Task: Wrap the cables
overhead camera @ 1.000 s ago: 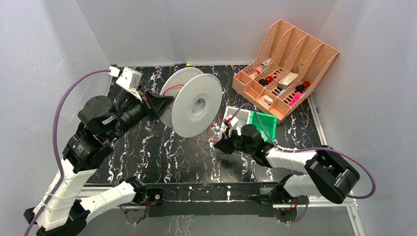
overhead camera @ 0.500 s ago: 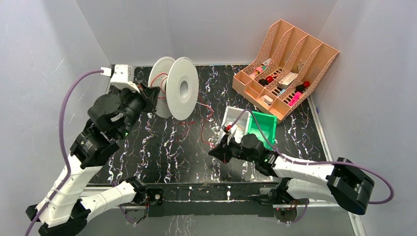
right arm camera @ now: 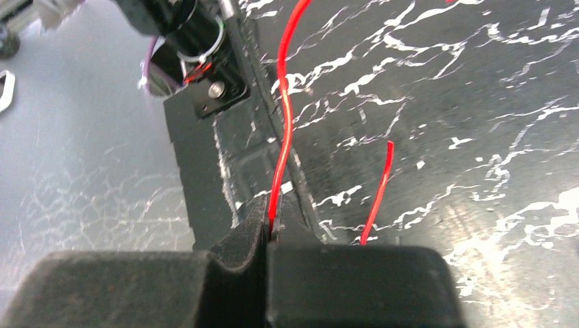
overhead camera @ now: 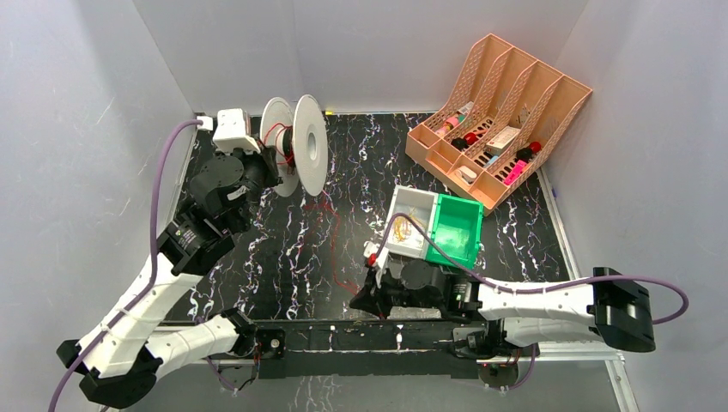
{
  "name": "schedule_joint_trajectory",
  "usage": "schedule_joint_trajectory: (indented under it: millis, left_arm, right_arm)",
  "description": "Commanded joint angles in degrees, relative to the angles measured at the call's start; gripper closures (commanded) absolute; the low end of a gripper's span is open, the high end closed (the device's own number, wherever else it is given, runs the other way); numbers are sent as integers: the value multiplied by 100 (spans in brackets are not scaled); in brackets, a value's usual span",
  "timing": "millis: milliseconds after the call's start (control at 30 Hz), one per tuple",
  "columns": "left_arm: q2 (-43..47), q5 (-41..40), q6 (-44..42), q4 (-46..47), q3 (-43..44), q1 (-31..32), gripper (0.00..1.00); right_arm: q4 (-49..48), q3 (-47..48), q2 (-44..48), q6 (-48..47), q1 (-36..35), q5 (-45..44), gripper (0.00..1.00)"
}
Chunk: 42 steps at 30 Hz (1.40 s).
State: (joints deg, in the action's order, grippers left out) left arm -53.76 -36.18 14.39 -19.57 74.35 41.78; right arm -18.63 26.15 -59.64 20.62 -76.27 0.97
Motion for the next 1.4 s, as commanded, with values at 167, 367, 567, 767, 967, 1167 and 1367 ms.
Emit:
schedule_joint_trajectory:
  millis: [167, 367, 567, 767, 967, 1167, 1367]
  left_arm:
    - [-228, -571, -440, 928, -111, 23, 100]
    - [-471, -517, -658, 732, -296, 21, 100]
    - [-552, -510, -778, 480, -634, 18, 100]
    - [-599, -92, -825, 162, -897, 23, 100]
    - [-482, 643, -960, -74, -1185, 22, 100]
    - [-353, 1172, -1103, -346, -1325, 56, 100]
    - [-172, 1526, -1268, -518, -1529, 158, 100]
  right_arm:
    - [467, 857, -99, -470, -1061, -306, 100]
    - [1381, 1925, -110, -952, -1594, -828, 100]
    - [2081, 2891, -82, -1278, -1656, -1122, 100]
    - [2664, 3835, -275, -1535, -1658, -1697, 100]
    - [3167, 4503, -448, -1910, -1647, -2640, 100]
    - [3528, 5018, -590, -2128, -1198, -2757, 100]
    - [3808, 5237, -662, -2090, -113, -1948, 100]
